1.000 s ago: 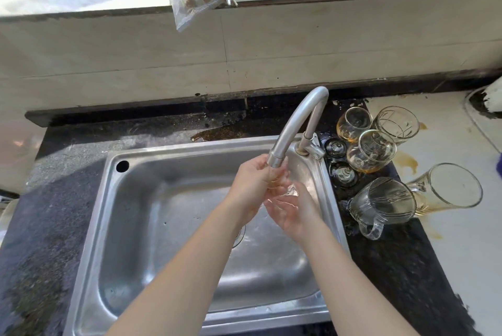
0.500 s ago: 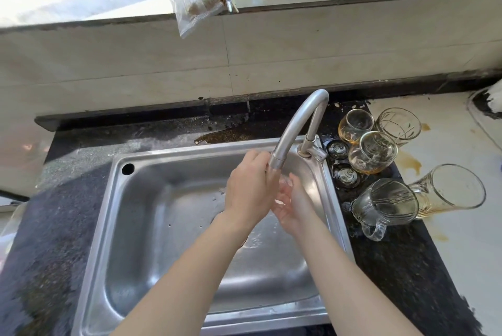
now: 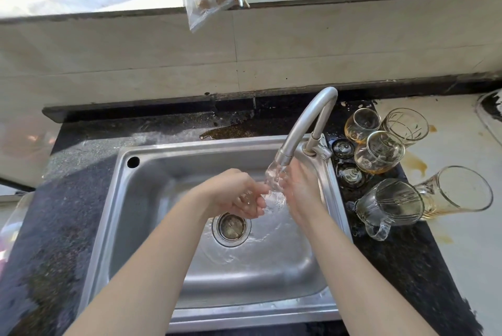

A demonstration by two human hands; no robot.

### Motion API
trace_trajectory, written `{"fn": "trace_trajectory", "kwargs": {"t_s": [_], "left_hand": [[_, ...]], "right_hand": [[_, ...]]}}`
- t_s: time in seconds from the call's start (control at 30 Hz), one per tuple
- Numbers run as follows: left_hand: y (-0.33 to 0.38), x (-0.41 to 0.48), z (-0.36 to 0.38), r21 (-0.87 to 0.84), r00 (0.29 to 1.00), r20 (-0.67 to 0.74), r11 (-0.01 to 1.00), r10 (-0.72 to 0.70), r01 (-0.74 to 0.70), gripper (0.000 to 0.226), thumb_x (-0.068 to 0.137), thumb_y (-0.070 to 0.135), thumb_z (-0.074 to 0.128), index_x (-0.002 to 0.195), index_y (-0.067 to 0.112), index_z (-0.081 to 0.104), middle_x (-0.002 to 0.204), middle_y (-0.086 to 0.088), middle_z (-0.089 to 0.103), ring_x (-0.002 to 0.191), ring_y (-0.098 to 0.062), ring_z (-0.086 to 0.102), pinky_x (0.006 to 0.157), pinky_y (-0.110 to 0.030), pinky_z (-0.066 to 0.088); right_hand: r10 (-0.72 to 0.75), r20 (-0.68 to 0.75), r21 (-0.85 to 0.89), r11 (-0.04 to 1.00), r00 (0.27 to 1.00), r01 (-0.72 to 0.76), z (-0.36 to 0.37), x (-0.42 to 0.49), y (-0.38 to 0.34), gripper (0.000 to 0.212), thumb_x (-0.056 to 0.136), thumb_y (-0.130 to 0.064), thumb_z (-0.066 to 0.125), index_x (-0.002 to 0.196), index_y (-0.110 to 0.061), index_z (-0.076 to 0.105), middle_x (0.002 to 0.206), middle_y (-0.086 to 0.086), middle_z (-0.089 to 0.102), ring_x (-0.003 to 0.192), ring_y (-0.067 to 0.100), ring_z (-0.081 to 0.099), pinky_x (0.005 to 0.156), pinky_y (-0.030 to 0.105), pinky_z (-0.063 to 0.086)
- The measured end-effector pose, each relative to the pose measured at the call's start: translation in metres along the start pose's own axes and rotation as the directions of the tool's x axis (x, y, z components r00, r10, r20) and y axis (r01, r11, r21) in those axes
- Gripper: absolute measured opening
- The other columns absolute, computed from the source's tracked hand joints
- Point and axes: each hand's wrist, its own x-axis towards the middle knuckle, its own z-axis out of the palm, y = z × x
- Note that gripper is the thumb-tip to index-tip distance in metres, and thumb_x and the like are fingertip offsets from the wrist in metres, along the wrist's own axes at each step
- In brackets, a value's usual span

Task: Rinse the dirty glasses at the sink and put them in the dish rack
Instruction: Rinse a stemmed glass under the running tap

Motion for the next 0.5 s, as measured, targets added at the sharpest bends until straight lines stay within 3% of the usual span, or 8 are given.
{"fn": "trace_trajectory", "kwargs": {"t_s": [0.07, 0.17, 0.27, 0.37, 0.43, 0.5], "left_hand": [[-0.007, 0.0, -0.003, 0.049, 0.998, -0.053, 0.998, 0.034, -0.031, 0.02, 0.092, 0.014, 0.06, 0.097, -0.004, 0.067, 0.059, -0.004, 0.055, 0.052, -0.016, 0.061, 0.053, -0.021, 0.053], [-0.014, -0.003, 0.0, 0.174, 0.971, -0.181, 0.977, 0.158, -0.126, 0.017, 0.09, 0.009, 0.06, 0.085, -0.003, 0.07, 0.057, -0.007, 0.052, 0.047, -0.015, 0.06, 0.046, -0.016, 0.047], [-0.021, -0.003, 0.007, 0.472, 0.908, -0.281, 0.869, 0.31, -0.15, 0.033, 0.088, 0.013, 0.057, 0.055, 0.008, 0.058, 0.05, -0.005, 0.056, 0.04, -0.007, 0.059, 0.04, -0.007, 0.035], [-0.026, -0.004, 0.008, 0.56, 0.862, -0.317, 0.812, 0.396, -0.166, 0.04, 0.088, 0.017, 0.057, 0.049, 0.012, 0.05, 0.046, -0.003, 0.055, 0.038, -0.005, 0.057, 0.038, -0.012, 0.034], [-0.027, -0.005, 0.001, 0.548, 0.865, -0.318, 0.82, 0.389, -0.167, 0.043, 0.087, 0.018, 0.059, 0.044, 0.015, 0.051, 0.043, 0.001, 0.052, 0.045, -0.012, 0.06, 0.046, -0.017, 0.043], [-0.03, -0.006, -0.007, 0.461, 0.9, -0.27, 0.867, 0.342, -0.191, 0.038, 0.086, 0.018, 0.062, 0.049, 0.013, 0.061, 0.044, 0.002, 0.052, 0.048, -0.017, 0.06, 0.061, -0.026, 0.054]], "right_hand": [[0.01, 0.035, -0.053, 0.999, 0.999, -0.008, 0.004, -0.004, 0.0, 0.022, 0.081, -0.045, 0.067, 0.09, -0.025, 0.069, 0.089, 0.0, 0.063, 0.089, 0.024, 0.056, 0.084, 0.041, 0.045], [0.079, -0.007, -0.186, 0.979, 0.997, -0.078, 0.015, -0.005, -0.003, 0.059, 0.063, -0.041, 0.08, 0.107, -0.01, 0.057, 0.101, 0.009, 0.062, 0.097, 0.027, 0.065, 0.087, 0.042, 0.053], [-0.002, -0.172, -0.35, 0.935, 0.985, -0.059, 0.031, -0.007, -0.003, 0.051, 0.068, -0.023, 0.078, 0.105, -0.001, 0.05, 0.084, 0.004, 0.054, 0.074, 0.019, 0.056, 0.069, 0.034, 0.046], [0.036, -0.192, -0.228, 0.97, 0.981, -0.08, 0.035, -0.004, -0.007, 0.037, 0.065, -0.02, 0.08, 0.087, -0.004, 0.055, 0.074, 0.004, 0.052, 0.07, 0.019, 0.053, 0.064, 0.034, 0.046], [0.214, -0.043, -0.05, 0.975, 0.976, -0.216, 0.028, -0.001, -0.016, 0.022, 0.073, -0.017, 0.08, 0.08, -0.01, 0.061, 0.075, 0.004, 0.052, 0.072, 0.019, 0.056, 0.067, 0.034, 0.051], [0.35, 0.214, -0.062, 0.937, 0.912, -0.345, 0.017, 0.0, -0.024, 0.013, 0.08, -0.021, 0.074, 0.081, -0.014, 0.063, 0.081, 0.003, 0.053, 0.074, 0.018, 0.062, 0.069, 0.034, 0.057]]}}
